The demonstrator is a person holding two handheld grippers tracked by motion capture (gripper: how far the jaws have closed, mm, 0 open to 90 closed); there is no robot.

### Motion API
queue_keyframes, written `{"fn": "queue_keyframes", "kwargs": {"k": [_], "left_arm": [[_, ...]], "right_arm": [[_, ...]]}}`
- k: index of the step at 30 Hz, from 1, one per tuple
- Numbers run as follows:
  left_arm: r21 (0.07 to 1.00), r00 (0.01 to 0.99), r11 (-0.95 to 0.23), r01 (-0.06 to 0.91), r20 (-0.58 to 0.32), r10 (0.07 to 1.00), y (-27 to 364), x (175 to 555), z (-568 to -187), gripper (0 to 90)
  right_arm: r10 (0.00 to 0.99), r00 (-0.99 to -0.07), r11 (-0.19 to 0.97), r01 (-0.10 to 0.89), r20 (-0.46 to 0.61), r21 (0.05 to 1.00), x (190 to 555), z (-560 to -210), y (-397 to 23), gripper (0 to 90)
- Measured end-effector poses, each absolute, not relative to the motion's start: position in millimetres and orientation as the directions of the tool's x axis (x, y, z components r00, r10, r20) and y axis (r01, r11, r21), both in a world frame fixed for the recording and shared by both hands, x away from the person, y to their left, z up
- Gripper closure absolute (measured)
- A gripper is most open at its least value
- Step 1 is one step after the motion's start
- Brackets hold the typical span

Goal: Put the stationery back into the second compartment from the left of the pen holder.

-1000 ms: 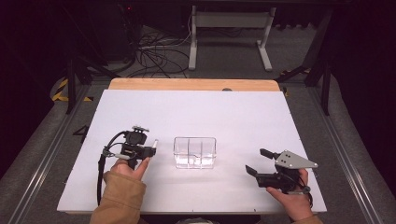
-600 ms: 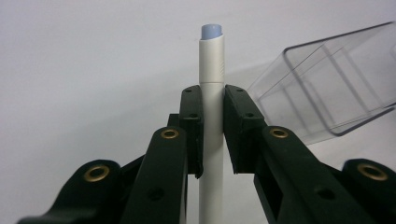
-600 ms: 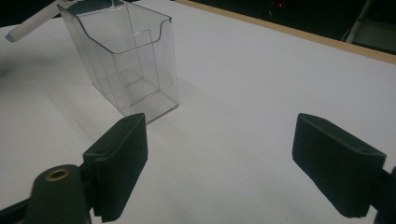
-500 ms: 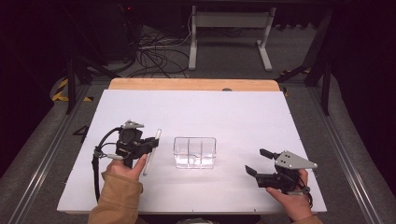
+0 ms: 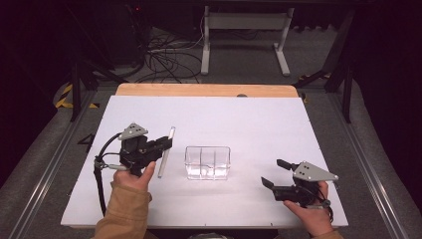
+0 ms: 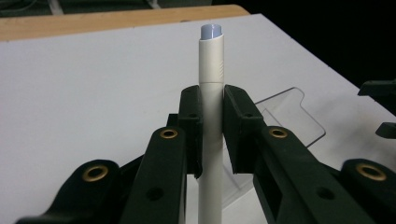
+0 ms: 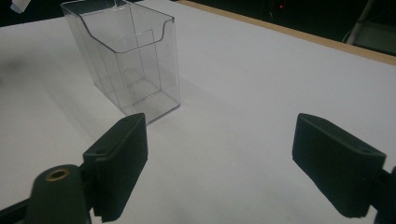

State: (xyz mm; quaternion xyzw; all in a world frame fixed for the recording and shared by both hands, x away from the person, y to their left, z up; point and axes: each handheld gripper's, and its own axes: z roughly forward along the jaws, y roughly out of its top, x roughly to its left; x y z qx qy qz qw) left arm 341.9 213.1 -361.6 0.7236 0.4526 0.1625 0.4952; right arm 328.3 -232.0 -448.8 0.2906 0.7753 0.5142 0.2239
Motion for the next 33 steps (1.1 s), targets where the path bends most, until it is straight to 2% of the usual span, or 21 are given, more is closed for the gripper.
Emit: {"fn": "queue_keyframes", "kwargs": {"k": [6, 14, 23, 33], "left_arm": [[0.900, 0.578, -0.107, 0.422, -0.176, 0.797, 208.9, 340.1, -352.8, 78.8], [0.934, 0.653, -0.079, 0.349, -0.182, 0.735, 203.7, 340.8, -342.9, 78.8], [0.943, 0.700, -0.057, 0.329, -0.203, 0.684, 188.0, 346.7, -336.4, 78.8], [0.949, 0.744, -0.083, 0.303, -0.181, 0.643, 161.8, 355.5, -338.9, 78.8]], "right_arm": [[0.681, -0.730, 0.301, 0.218, -0.050, 0.928, 327.1, -448.9, -232.5, 19.2], [0.684, -0.727, 0.300, 0.215, -0.052, 0.929, 324.3, -449.3, -233.5, 19.2], [0.685, -0.727, 0.302, 0.216, -0.053, 0.928, 324.0, -450.1, -233.7, 19.3], [0.677, -0.734, 0.304, 0.216, -0.051, 0.928, 325.3, -451.1, -231.8, 19.3]]}}
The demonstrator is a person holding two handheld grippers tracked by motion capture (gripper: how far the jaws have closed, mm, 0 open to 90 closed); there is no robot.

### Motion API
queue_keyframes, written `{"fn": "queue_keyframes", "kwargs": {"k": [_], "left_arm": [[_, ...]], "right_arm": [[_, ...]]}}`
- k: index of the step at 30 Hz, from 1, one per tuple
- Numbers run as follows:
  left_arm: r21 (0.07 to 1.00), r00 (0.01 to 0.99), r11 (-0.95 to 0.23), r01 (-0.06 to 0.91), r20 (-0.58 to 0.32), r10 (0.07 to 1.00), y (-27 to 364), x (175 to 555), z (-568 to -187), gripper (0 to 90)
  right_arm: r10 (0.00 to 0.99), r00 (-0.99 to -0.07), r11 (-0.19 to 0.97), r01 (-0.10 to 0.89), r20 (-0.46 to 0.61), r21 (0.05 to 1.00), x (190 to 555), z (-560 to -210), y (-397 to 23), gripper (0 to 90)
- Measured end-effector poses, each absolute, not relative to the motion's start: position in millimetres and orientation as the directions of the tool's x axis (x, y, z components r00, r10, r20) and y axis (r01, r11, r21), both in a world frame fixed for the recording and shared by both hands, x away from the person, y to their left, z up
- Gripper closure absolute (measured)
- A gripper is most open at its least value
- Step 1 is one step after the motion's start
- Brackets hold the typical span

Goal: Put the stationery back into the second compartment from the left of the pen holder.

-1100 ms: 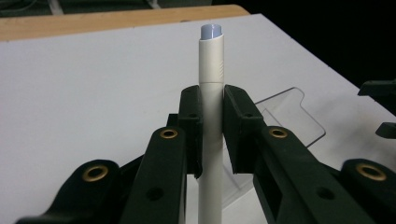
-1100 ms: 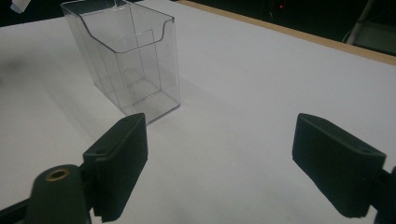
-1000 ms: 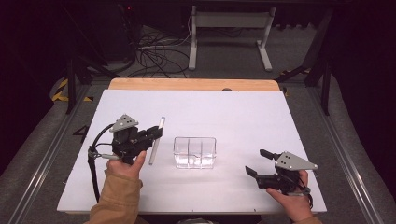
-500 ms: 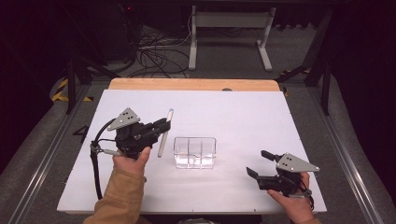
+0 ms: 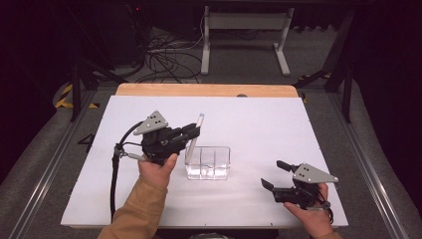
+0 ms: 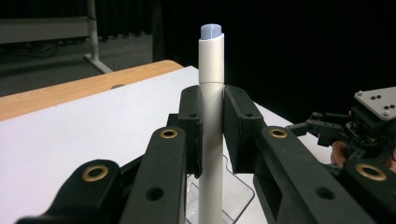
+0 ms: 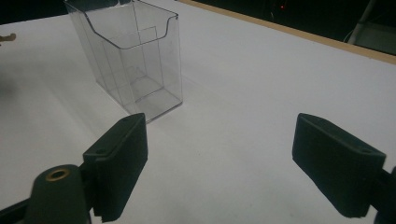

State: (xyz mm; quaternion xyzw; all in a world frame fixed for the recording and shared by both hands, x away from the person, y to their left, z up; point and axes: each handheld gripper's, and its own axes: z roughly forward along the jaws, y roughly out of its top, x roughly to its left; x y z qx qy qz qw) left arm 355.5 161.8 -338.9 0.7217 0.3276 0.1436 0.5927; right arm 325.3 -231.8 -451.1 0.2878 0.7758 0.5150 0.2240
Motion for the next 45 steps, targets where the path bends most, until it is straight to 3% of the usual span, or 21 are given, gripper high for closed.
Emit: {"fn": "queue_keyframes", "kwargs": {"k": [26, 45], "left_arm": [[0.965, 0.800, -0.097, 0.244, -0.144, 0.582, 122.3, 373.4, -361.5, 78.7], [0.972, 0.824, -0.140, 0.189, -0.079, 0.561, 121.6, 377.6, -384.7, 78.5]], "right_arm": [[0.670, -0.741, 0.306, 0.213, -0.051, 0.928, 324.1, -451.7, -231.6, 19.2], [0.666, -0.744, 0.307, 0.209, -0.053, 0.928, 323.6, -451.3, -231.7, 19.2]]}}
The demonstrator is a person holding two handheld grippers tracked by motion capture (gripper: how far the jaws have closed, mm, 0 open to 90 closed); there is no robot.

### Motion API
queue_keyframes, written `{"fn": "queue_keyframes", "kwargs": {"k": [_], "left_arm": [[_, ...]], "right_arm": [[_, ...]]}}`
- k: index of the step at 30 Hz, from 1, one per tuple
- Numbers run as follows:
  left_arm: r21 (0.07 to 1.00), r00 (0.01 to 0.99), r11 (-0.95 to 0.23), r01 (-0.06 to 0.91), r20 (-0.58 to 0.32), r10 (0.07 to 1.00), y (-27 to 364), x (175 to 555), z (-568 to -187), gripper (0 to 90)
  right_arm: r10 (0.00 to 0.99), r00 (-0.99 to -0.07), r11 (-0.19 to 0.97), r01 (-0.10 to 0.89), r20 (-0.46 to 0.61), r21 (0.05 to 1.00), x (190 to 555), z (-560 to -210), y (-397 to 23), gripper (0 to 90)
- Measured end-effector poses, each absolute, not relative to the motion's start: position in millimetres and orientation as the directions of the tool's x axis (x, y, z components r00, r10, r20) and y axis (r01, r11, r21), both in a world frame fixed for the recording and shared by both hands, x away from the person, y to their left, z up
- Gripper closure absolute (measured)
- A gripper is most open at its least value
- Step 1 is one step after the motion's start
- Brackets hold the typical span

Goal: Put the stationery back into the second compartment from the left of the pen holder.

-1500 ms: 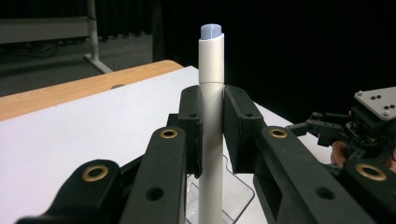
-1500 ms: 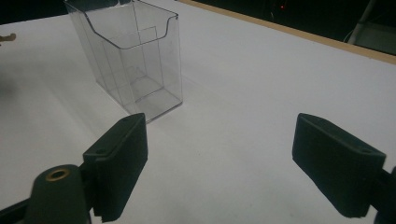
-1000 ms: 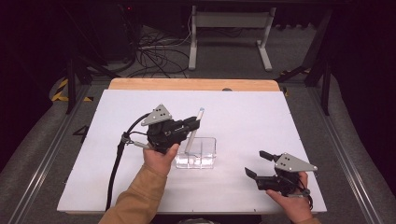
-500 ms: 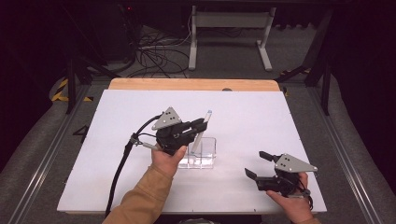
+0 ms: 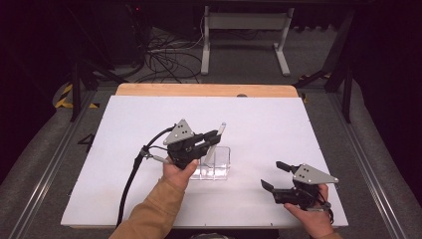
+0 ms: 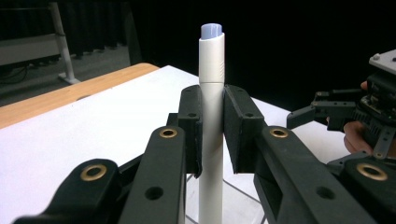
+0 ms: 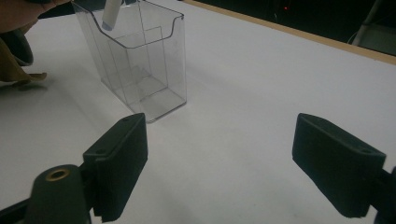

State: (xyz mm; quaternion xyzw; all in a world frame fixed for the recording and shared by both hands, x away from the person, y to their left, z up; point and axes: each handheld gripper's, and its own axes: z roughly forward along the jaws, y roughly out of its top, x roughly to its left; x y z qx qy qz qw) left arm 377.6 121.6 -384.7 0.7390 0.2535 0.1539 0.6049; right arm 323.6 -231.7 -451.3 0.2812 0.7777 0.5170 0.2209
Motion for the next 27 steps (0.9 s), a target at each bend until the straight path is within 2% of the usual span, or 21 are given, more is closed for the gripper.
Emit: {"fn": "queue_keyframes", "kwargs": {"k": [13, 23, 24, 25, 27], "left_arm": [[0.963, 0.824, -0.151, 0.222, -0.103, 0.557, 125.3, 377.0, -396.8, 78.3], [0.957, 0.818, -0.190, 0.220, -0.075, 0.570, 128.1, 373.7, -395.7, 78.1], [0.957, 0.815, -0.192, 0.215, -0.068, 0.576, 128.7, 373.3, -395.2, 76.6], [0.959, 0.813, -0.196, 0.207, -0.056, 0.580, 129.5, 373.3, -394.3, 69.9], [0.960, 0.801, -0.182, 0.211, -0.063, 0.596, 131.9, 371.6, -391.1, 48.5]], "right_arm": [[0.661, -0.749, 0.308, 0.207, -0.052, 0.929, 324.6, -451.1, -230.9, 19.2], [0.663, -0.747, 0.306, 0.207, -0.051, 0.929, 324.9, -450.7, -231.2, 19.2], [0.663, -0.747, 0.305, 0.207, -0.051, 0.930, 324.9, -450.5, -231.0, 19.2], [0.662, -0.748, 0.305, 0.207, -0.051, 0.930, 324.9, -450.3, -230.8, 19.2], [0.662, -0.748, 0.306, 0.205, -0.053, 0.930, 325.5, -450.2, -230.6, 19.2]]}}
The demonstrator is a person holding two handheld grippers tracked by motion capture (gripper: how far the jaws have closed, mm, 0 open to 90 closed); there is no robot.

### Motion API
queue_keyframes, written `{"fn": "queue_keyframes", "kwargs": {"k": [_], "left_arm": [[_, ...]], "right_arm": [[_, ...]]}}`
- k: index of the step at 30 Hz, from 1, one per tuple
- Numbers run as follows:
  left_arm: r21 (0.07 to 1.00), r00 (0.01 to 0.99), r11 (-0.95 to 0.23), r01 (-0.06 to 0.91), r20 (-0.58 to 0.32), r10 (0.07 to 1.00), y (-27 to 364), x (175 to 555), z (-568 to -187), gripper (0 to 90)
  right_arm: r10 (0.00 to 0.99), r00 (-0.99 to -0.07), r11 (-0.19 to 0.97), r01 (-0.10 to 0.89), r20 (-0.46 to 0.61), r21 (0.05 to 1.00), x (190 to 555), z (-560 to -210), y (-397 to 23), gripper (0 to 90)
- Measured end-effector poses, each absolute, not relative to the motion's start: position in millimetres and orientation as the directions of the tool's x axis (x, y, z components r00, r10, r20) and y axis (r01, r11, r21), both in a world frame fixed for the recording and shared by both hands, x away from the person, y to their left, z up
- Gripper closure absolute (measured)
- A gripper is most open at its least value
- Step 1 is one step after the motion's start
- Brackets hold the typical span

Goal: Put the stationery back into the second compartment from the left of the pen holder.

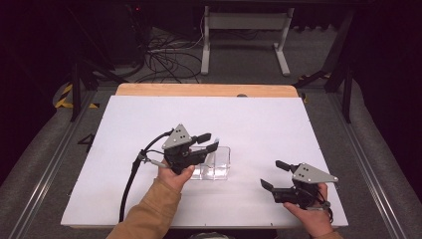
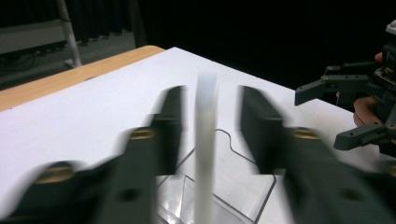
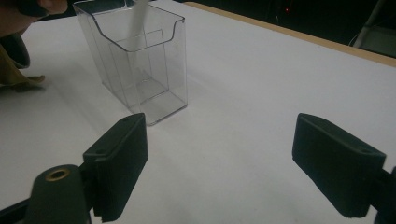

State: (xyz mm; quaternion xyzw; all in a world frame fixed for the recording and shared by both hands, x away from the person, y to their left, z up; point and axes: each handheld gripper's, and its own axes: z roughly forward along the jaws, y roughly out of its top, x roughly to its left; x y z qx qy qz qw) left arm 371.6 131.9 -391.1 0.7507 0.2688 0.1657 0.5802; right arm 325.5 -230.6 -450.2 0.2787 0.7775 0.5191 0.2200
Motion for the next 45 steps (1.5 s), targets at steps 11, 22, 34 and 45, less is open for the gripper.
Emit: {"fn": "queue_keyframes", "kwargs": {"k": [11, 22, 34, 45], "left_arm": [[0.975, 0.761, -0.163, 0.153, -0.011, 0.649, 152.7, 360.2, -364.1, 23.4], [0.976, 0.758, -0.164, 0.145, -0.002, 0.652, 162.8, 353.6, -357.3, 19.4], [0.973, 0.731, -0.202, 0.110, 0.058, 0.680, 202.9, 333.2, -354.4, 14.6], [0.965, 0.697, -0.230, 0.124, 0.080, 0.713, 238.0, 316.5, -382.0, 10.1]], "right_arm": [[0.665, -0.745, 0.304, 0.207, -0.052, 0.930, 326.8, -450.8, -230.6, 19.2], [0.665, -0.744, 0.301, 0.199, -0.056, 0.933, 326.1, -449.6, -230.0, 19.2], [0.670, -0.741, 0.276, 0.202, -0.038, 0.940, 326.1, -447.8, -230.7, 17.5], [0.670, -0.742, 0.254, 0.194, -0.027, 0.947, 325.0, -447.0, -233.3, 17.4]]}}
